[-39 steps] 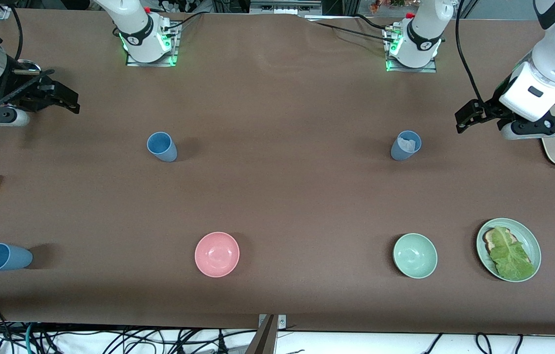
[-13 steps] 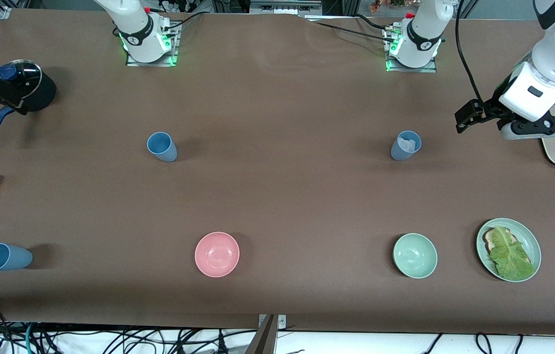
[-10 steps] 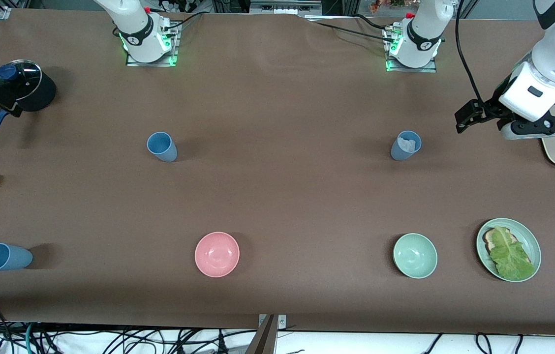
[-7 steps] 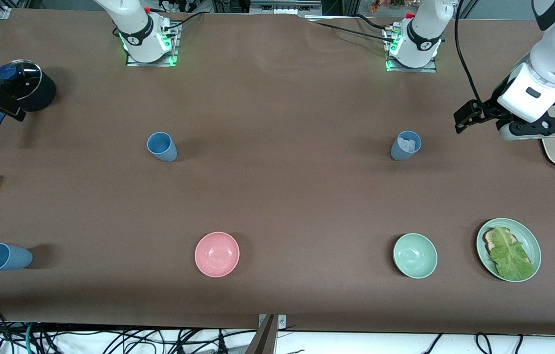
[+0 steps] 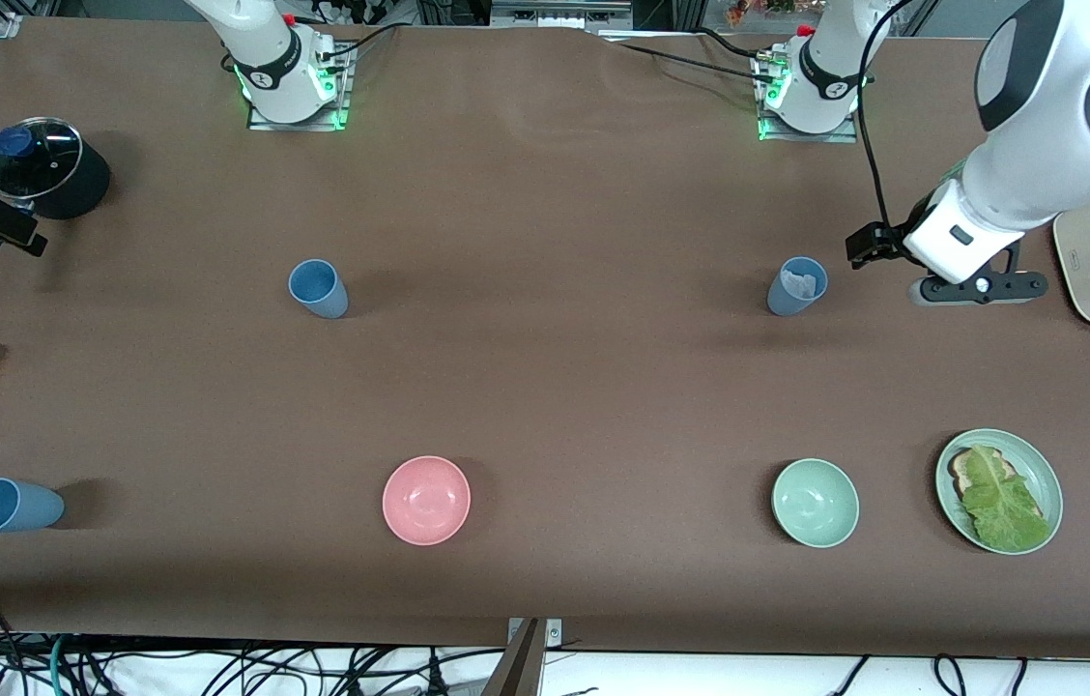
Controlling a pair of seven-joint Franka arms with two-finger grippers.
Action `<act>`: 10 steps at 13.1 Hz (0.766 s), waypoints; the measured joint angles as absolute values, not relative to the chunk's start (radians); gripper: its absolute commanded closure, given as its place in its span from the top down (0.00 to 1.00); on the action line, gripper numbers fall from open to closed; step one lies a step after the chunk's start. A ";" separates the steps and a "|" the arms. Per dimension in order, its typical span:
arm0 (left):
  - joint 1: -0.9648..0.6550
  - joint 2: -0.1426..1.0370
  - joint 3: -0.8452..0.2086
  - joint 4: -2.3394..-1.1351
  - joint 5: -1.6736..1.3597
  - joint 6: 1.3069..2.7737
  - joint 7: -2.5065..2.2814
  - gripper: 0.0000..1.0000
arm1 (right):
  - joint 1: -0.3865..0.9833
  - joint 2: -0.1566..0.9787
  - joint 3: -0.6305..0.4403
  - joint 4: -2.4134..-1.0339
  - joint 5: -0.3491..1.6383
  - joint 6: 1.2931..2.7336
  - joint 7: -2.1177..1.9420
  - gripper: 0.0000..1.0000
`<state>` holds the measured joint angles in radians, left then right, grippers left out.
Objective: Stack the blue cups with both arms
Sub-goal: 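Reach the left gripper down and grasp the nearby blue cup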
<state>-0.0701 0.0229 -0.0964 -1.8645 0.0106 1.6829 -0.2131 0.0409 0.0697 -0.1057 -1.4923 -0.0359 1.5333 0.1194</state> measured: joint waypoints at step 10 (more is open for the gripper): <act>-0.045 0.008 -0.096 -2.431 0.016 2.319 -0.071 0.97 | 0.040 0.077 -0.106 -1.492 -0.036 1.543 0.119 1.00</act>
